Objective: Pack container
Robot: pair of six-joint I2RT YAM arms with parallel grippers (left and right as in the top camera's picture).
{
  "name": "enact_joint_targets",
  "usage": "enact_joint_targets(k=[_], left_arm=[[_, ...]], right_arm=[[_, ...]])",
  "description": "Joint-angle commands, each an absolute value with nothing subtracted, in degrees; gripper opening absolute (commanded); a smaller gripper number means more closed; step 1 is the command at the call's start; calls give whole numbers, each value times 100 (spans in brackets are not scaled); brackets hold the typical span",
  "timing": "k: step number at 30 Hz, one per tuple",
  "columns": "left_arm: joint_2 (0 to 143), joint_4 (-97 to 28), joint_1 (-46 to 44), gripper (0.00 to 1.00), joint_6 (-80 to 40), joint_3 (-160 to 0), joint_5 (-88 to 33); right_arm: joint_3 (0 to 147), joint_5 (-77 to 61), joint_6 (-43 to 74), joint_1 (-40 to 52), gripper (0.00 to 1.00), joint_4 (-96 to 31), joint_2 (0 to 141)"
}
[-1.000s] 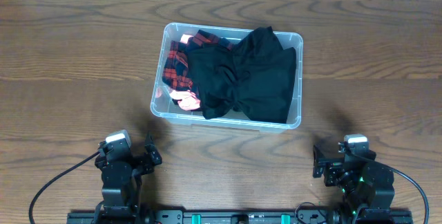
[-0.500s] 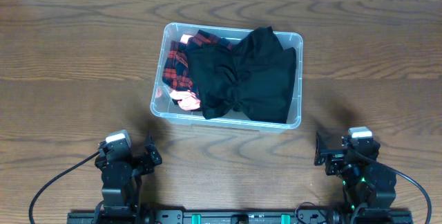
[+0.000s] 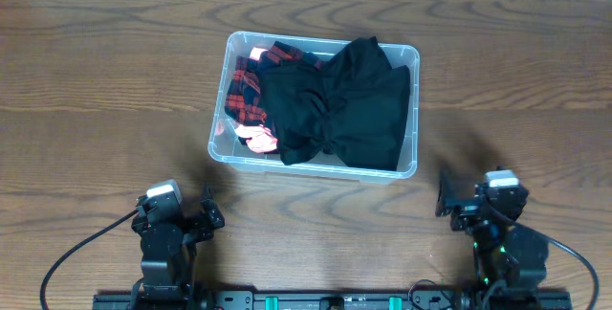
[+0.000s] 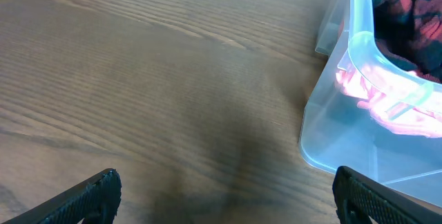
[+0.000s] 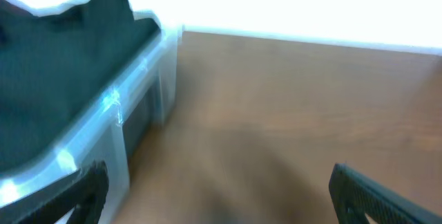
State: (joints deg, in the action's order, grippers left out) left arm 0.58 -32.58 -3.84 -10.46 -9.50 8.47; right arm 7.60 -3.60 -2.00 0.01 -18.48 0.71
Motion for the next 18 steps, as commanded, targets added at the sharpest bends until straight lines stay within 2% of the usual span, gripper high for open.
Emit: enact_joint_targets(k=[1,10,18], left_arm=[[21,-3240,-349,98,-1011,-864,834],[21,-3240,-351,98,-1011,-864,832],[21,-3240,-349,98,-1009,-864,834]], right_arm=[[670,-336,-263,-45,99,-1406,32],[239,-351,-257,-45,99,-843,32],[228,-342,-263,-45,99,-834,34]])
